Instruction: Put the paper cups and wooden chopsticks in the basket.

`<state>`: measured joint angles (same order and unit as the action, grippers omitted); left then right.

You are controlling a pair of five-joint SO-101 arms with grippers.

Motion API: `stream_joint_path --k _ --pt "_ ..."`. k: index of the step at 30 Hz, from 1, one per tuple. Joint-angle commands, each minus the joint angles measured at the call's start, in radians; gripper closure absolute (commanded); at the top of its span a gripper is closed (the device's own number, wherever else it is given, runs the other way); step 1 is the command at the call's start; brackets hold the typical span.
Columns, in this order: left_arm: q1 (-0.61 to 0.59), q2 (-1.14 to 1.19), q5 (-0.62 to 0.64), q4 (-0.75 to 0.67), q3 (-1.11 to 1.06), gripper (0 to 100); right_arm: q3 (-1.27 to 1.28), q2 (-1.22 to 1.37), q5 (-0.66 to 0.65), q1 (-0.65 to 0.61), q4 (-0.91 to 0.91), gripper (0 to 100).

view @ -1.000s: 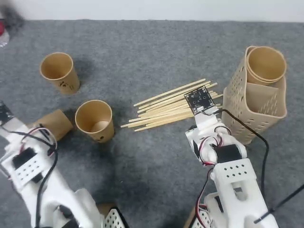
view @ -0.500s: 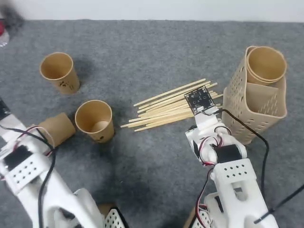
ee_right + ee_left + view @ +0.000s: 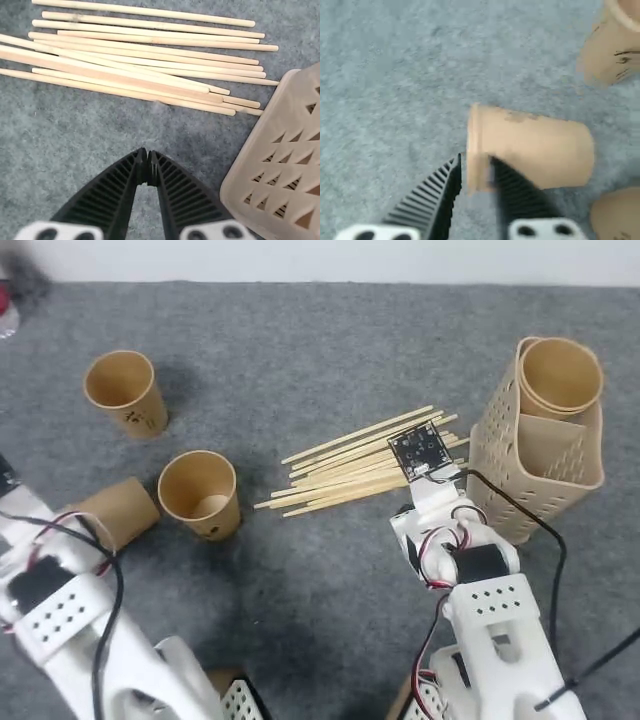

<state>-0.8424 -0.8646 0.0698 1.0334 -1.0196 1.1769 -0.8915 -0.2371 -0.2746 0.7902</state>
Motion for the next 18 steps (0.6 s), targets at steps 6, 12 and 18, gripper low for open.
stream_joint_path --k 6,12,18 --pt "-0.132 -0.021 -0.051 -0.141 -0.068 77 -0.011 -0.027 0.011 0.008 -0.016 98.9" --pt "-0.114 -0.021 -0.040 -0.338 -0.216 77 -0.011 -0.027 0.011 0.008 -0.015 98.9" --pt "0.012 -0.021 0.063 -0.417 -0.277 77 -0.011 -0.027 0.011 0.008 -0.015 98.9"
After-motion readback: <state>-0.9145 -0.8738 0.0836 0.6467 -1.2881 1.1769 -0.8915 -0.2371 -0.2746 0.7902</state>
